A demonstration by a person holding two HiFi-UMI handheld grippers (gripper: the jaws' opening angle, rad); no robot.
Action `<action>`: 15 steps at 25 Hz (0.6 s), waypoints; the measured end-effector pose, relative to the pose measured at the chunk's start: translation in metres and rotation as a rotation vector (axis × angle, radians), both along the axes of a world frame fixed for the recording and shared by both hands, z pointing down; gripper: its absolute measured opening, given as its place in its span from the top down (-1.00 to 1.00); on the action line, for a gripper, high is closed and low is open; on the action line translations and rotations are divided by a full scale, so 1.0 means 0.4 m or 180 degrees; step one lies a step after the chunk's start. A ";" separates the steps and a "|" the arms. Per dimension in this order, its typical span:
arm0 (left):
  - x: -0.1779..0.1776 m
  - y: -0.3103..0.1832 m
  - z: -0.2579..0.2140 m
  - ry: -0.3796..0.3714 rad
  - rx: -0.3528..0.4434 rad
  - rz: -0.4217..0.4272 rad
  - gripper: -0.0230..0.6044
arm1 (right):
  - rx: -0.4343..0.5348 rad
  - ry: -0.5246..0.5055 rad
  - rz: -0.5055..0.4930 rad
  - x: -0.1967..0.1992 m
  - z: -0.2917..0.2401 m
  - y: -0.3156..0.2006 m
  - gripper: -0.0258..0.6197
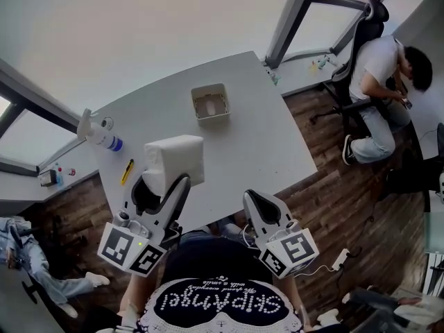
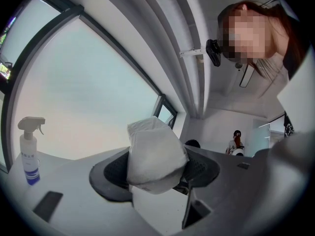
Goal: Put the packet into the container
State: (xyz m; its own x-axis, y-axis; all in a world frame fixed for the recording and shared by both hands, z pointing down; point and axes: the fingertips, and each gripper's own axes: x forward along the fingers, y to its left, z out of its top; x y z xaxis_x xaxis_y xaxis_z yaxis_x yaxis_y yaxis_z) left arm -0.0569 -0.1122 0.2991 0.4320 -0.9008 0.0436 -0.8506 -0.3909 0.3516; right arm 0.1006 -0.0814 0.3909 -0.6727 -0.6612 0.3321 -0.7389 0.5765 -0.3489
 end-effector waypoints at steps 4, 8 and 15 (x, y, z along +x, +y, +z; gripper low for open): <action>0.012 -0.007 -0.005 -0.0008 0.0039 -0.0102 0.01 | -0.0018 0.0035 -0.0293 -0.017 0.011 -0.029 0.87; 0.022 -0.002 -0.002 -0.0023 0.0036 -0.0226 0.01 | -0.0066 0.0078 -0.0523 -0.022 0.016 -0.044 0.87; 0.026 0.014 0.008 0.0005 0.0023 -0.0440 0.01 | -0.0126 0.0150 -0.0716 -0.007 0.038 -0.054 0.87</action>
